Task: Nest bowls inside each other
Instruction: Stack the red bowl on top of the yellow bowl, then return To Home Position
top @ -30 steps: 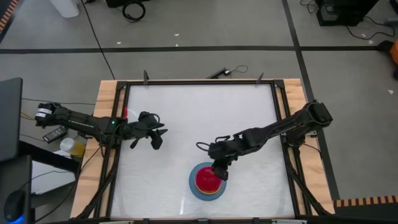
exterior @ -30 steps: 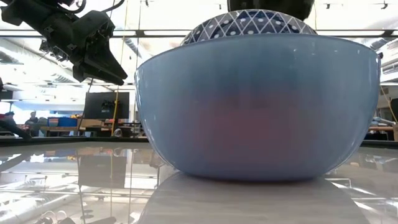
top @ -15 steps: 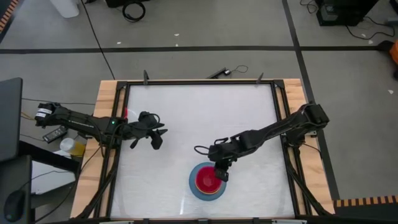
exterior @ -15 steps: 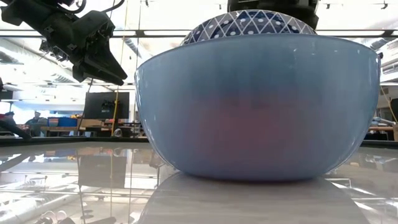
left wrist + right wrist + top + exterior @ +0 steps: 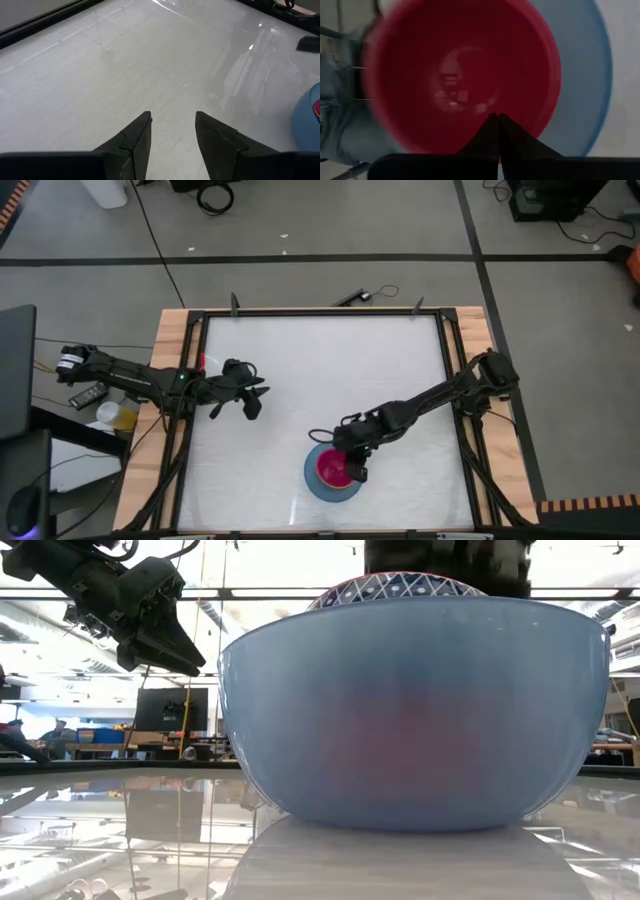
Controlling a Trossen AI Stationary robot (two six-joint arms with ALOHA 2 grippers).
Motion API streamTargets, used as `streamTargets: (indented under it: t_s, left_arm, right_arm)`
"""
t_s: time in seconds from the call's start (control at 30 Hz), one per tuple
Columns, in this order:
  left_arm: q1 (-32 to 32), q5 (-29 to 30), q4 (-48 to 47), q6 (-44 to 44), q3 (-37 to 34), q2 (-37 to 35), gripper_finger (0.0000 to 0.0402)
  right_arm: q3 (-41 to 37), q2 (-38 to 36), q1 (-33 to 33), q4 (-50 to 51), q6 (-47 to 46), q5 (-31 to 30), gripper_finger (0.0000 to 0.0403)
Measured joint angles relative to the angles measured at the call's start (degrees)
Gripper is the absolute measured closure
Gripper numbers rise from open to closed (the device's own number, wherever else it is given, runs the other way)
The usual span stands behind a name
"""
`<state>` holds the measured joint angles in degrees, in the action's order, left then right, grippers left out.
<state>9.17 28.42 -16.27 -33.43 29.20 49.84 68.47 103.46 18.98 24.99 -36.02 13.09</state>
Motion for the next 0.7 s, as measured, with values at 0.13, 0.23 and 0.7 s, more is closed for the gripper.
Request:
streamTargets:
  t_s: [0.13,0.23,0.7]
  left_arm:
    - [0.0,0.0,0.0,0.0,0.0,0.0,0.0246]
    - [0.0,0.6,0.0,0.6,0.0,0.0,0.0246]
    - [3.0,4.0,10.0,21.0,-0.5,-8.5,0.0246]
  right_arm:
    - [0.0,-4.9,0.0,0.7,0.1,-3.2,0.0392]
    - [0.0,-9.1,-0.1,4.5,1.3,-11.4,0.0392]
    - [-15.8,-32.8,-1.6,-1.6,10.3,-46.1,0.0397]
